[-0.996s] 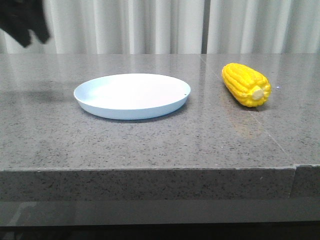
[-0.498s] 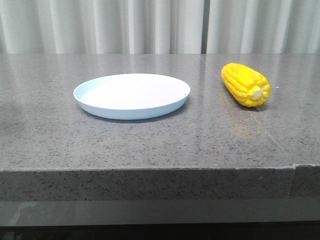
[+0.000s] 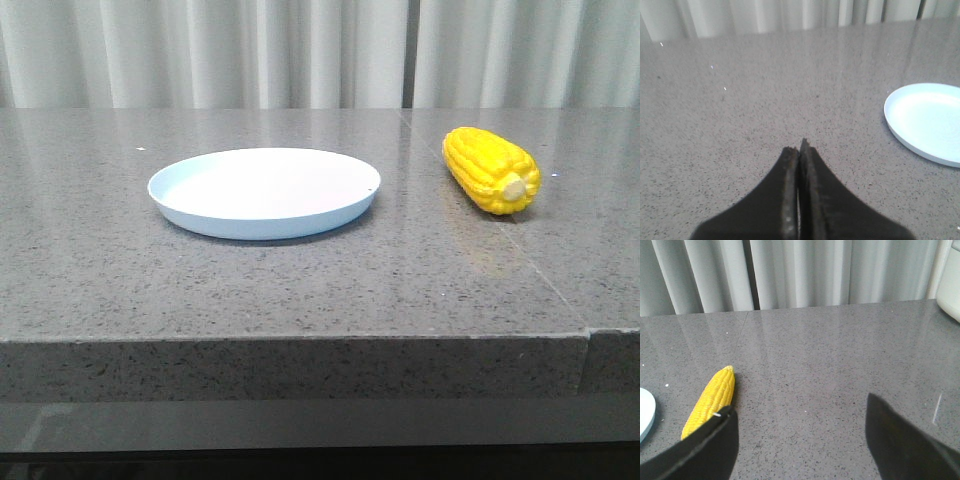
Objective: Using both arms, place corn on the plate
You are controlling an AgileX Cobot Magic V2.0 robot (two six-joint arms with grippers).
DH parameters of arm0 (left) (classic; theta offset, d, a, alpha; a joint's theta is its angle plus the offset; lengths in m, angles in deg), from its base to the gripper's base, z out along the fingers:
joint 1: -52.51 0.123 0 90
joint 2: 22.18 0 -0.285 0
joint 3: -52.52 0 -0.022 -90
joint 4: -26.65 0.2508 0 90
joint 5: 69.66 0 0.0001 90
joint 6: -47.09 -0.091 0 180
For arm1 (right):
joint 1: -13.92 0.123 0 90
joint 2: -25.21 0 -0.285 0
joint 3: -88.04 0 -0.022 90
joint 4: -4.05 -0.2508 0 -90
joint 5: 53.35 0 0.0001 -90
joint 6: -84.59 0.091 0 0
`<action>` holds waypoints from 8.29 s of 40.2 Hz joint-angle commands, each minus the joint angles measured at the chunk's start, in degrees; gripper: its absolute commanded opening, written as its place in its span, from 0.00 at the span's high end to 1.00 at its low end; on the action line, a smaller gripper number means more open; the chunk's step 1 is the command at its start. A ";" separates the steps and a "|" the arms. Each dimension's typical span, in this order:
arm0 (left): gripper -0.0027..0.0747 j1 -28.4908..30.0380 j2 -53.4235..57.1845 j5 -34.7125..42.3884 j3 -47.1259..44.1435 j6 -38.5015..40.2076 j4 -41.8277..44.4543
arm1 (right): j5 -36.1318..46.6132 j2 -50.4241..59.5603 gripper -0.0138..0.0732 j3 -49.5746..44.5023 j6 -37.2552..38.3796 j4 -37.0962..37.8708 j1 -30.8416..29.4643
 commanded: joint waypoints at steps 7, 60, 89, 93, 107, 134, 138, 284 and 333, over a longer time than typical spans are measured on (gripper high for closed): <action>0.99 0.20 12.37 6.44 -2.96 -0.10 0.37 | 4.27 -0.74 0.20 2.02 -0.48 -0.15 -0.22; 0.99 0.20 14.03 5.65 -3.54 -0.10 0.37 | -16.18 -53.35 0.12 36.91 -0.50 -8.60 14.69; 0.99 0.20 14.03 5.65 -3.54 -0.10 0.37 | -24.16 -78.01 0.33 51.31 -0.50 -14.69 15.31; 0.99 0.20 14.03 5.65 -3.54 -0.10 0.37 | -24.16 -77.96 0.53 51.50 -0.50 -14.69 15.31; 0.99 0.20 14.03 5.65 -3.54 -0.10 0.37 | -23.79 -71.36 0.70 51.50 1.13 -12.75 16.39; 0.99 0.20 14.03 5.65 -3.54 -0.10 0.37 | -7.91 -78.14 0.70 51.50 7.81 -22.22 33.05; 0.99 0.20 14.03 5.65 -3.54 -0.10 0.37 | -7.52 -79.86 0.69 51.50 7.81 -23.46 33.11; 0.99 0.20 14.03 5.65 -3.54 -0.10 0.37 | 3.46 14.54 0.94 -11.61 7.21 8.29 7.72; 0.99 3.26 19.89 27.77 -30.94 -0.10 0.24 | 3.37 14.54 0.94 -11.61 7.21 8.29 7.72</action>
